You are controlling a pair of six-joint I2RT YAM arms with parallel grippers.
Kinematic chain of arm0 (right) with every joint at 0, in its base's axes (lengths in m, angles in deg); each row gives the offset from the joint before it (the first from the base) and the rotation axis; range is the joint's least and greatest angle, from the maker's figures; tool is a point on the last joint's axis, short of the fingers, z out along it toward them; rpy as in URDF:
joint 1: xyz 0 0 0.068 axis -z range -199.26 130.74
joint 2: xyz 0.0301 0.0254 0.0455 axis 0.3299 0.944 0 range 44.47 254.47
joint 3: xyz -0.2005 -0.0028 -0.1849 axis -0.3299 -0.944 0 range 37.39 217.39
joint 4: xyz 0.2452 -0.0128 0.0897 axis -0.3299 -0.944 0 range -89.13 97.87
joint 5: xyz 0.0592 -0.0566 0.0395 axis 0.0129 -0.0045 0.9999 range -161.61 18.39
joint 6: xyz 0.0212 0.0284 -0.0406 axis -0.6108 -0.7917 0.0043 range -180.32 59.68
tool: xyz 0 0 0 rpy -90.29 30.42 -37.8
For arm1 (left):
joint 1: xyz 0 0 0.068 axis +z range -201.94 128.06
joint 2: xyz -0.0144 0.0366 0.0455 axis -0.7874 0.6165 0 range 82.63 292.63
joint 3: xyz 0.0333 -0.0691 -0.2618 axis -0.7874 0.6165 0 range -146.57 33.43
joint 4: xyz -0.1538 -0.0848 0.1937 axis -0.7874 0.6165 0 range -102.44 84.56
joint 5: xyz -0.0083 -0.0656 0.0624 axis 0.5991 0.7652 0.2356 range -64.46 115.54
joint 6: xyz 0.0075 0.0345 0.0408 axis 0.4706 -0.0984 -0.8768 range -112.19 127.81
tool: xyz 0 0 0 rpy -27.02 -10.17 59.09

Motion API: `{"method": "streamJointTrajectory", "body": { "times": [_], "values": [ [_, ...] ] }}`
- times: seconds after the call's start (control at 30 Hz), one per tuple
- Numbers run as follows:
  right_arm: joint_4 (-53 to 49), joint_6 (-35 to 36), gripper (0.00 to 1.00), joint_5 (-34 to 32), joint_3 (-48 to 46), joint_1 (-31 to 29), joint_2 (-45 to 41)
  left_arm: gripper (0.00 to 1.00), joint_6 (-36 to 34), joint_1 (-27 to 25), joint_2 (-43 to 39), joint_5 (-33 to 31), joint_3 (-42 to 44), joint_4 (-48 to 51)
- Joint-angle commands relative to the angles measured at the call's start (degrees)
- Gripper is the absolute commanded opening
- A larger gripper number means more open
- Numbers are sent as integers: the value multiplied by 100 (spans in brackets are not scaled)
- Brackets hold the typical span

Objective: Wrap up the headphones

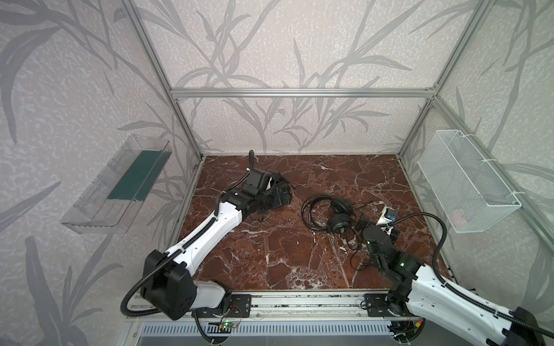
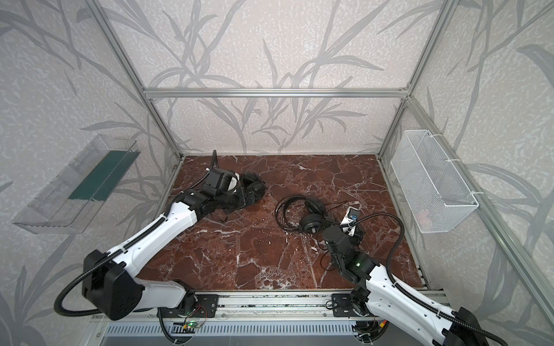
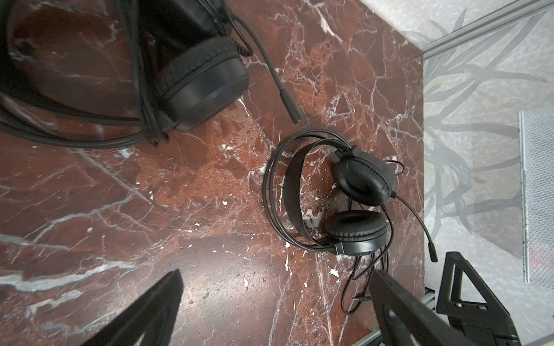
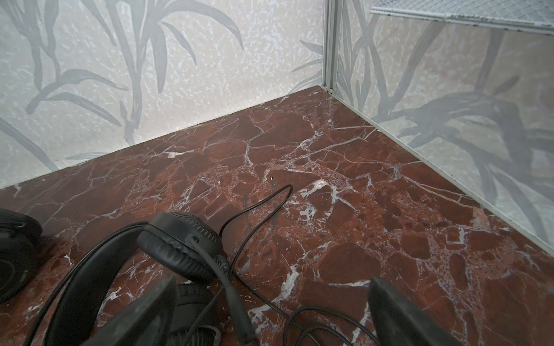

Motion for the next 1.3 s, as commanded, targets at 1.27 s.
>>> {"method": "streamJointTrajectory", "body": {
  "times": [1.27],
  "values": [
    [331, 278, 99, 880, -63, 29, -74, 90, -1090, -1171, 4706, -1315, -3859, 2508]
  ]
}}
